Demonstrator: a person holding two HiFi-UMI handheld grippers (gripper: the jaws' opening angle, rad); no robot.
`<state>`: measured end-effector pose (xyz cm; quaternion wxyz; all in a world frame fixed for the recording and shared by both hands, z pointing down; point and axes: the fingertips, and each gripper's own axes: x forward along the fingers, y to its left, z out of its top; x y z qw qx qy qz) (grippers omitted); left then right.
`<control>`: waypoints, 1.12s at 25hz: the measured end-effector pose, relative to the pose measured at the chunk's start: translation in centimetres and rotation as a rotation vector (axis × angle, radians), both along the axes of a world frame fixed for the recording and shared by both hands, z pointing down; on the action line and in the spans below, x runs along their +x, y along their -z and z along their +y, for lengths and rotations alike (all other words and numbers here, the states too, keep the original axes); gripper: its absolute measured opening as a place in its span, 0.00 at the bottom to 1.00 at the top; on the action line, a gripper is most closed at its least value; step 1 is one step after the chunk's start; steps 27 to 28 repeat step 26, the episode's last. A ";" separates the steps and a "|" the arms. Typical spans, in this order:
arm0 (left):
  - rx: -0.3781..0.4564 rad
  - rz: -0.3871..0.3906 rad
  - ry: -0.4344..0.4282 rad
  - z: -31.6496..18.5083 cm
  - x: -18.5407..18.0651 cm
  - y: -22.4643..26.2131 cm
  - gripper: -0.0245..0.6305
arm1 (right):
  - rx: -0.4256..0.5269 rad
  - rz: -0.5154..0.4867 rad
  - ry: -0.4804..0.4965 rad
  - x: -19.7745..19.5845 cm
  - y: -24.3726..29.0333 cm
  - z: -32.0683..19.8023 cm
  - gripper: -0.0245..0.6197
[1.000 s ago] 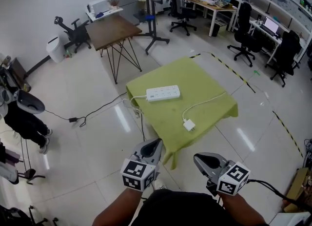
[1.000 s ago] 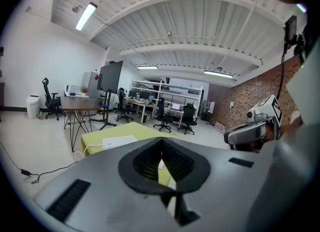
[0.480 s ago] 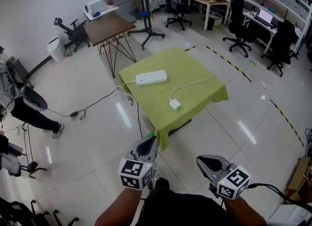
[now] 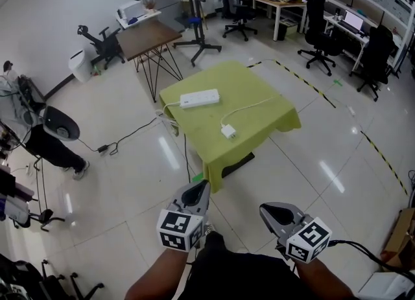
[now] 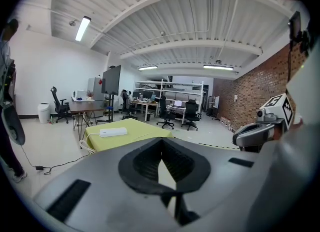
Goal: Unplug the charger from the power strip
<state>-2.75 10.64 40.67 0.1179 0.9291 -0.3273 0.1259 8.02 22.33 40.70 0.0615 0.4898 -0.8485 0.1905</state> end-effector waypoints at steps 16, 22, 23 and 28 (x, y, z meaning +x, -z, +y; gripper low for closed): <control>0.022 -0.001 0.005 0.9 0.5 0.9 0.05 | 0.006 0.011 0.005 0.2 0.0 0.8 0.04; 0.024 0.000 0.011 1.1 0.4 0.9 0.05 | 0.007 0.016 0.012 0.1 -0.2 1.0 0.04; 0.024 -0.001 0.011 1.2 0.4 0.8 0.05 | 0.007 0.017 0.014 0.0 -0.2 1.0 0.04; 0.022 -0.002 0.007 1.3 0.4 0.8 0.05 | 0.005 0.020 0.015 0.0 -0.3 1.0 0.04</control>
